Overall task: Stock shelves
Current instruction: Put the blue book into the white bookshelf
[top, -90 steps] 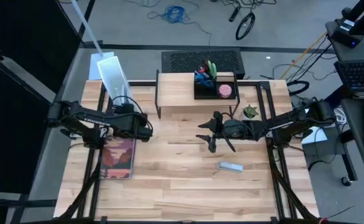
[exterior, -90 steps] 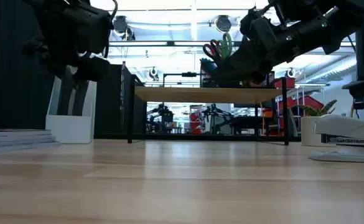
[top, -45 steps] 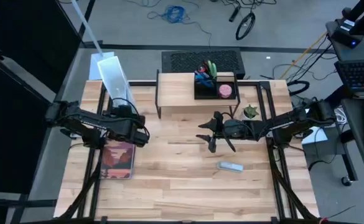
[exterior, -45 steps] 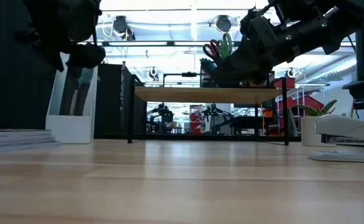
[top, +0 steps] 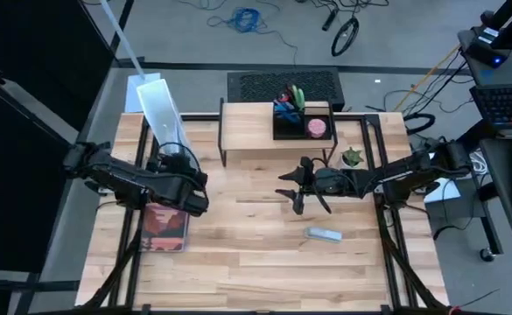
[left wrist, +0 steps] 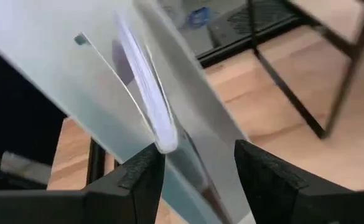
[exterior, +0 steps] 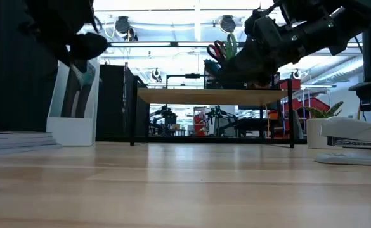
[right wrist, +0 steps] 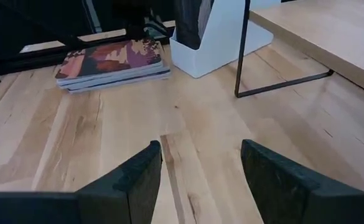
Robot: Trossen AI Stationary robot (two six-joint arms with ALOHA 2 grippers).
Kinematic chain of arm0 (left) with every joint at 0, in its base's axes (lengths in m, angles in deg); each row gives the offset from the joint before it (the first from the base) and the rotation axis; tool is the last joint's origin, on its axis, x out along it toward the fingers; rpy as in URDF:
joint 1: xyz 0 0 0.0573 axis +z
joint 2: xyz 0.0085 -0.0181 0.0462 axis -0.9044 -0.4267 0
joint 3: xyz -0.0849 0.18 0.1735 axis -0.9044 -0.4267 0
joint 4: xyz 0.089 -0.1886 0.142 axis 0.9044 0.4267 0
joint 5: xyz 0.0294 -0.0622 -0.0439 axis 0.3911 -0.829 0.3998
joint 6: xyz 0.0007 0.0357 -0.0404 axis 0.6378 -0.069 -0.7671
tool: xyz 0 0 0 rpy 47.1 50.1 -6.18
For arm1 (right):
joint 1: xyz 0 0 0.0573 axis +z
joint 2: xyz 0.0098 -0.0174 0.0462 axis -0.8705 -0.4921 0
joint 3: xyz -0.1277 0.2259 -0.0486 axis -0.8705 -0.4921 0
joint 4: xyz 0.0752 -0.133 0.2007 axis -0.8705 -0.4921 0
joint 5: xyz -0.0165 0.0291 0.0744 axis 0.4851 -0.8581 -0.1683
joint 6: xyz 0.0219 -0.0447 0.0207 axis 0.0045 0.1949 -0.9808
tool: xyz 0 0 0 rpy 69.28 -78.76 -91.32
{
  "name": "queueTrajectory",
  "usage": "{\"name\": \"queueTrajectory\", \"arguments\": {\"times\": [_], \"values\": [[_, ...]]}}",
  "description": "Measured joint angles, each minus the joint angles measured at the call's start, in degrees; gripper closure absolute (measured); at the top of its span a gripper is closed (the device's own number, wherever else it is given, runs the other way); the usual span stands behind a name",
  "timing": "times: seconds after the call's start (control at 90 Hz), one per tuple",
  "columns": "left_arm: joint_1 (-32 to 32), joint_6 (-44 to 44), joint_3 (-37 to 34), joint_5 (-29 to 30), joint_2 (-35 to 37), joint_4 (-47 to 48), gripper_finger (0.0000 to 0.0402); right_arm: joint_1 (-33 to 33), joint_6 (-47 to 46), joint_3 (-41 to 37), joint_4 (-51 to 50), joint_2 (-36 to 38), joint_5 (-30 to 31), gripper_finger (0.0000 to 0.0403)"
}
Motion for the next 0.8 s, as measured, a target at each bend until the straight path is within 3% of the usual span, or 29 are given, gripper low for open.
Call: {"name": "queueTrajectory", "arguments": {"times": [0.244,0.578,0.8], "values": [[-4.4,5.0,3.1,0.4,0.2,0.0,0.0246,0.0,0.0,0.0,0.0,0.0,0.0,0.0202],[-9.1,13.8,4.9,-0.4,0.3,-0.1,0.0393,0.0,0.0,0.0,0.0,0.0,0.0,0.0202],[-5.7,27.3,4.9,-10.8,0.3,0.0,0.0401,0.0,0.5,0.0,-0.1,0.0,0.0,0.0202]]}}
